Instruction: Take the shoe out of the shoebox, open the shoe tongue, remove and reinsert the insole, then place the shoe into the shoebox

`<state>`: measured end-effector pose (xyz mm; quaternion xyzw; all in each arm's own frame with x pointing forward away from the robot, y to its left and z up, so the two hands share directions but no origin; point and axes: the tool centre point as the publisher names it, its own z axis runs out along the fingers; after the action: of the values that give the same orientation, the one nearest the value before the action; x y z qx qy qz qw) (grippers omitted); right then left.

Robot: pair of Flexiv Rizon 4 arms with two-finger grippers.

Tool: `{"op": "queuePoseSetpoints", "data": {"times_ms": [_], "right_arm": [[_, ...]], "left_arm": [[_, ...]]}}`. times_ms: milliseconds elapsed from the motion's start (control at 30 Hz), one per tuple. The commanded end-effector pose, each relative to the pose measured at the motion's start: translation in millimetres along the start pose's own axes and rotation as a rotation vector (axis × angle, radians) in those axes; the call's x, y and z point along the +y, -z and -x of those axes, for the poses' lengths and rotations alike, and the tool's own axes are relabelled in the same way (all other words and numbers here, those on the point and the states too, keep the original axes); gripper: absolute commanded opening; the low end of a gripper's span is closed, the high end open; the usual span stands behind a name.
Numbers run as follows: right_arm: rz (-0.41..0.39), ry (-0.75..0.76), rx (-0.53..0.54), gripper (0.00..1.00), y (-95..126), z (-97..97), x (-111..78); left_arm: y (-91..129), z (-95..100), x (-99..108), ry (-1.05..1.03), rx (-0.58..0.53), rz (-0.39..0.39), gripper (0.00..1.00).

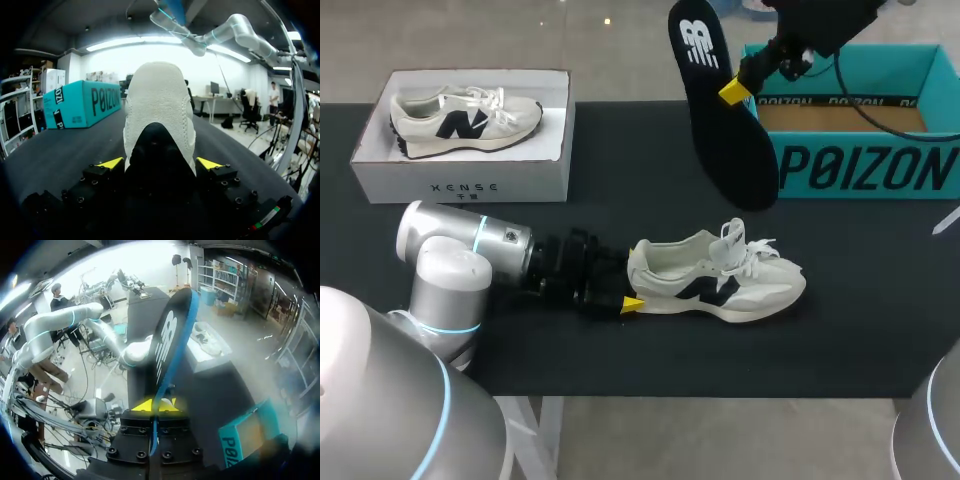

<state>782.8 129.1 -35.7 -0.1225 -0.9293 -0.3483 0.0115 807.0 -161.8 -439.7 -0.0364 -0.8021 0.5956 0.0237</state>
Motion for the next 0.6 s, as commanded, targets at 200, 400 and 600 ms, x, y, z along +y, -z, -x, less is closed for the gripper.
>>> {"op": "queuePoseSetpoints", "data": {"times_ms": [200,400,600], "right_arm": [[0.129,0.002,-0.004,0.0,20.7,-30.1,-22.1],[0.14,0.004,0.013,0.0,28.5,-49.4,-9.2],[0.195,0.032,0.048,0.0,35.7,-66.3,1.9]], "left_arm": [[-2.4,-0.5,3.7,0.001,0.0,0.001,0.0],[-2.4,-0.5,3.7,0.001,0.0,0.001,0.0],[-2.4,-0.5,3.7,0.001,0.0,0.001,0.0]]}}
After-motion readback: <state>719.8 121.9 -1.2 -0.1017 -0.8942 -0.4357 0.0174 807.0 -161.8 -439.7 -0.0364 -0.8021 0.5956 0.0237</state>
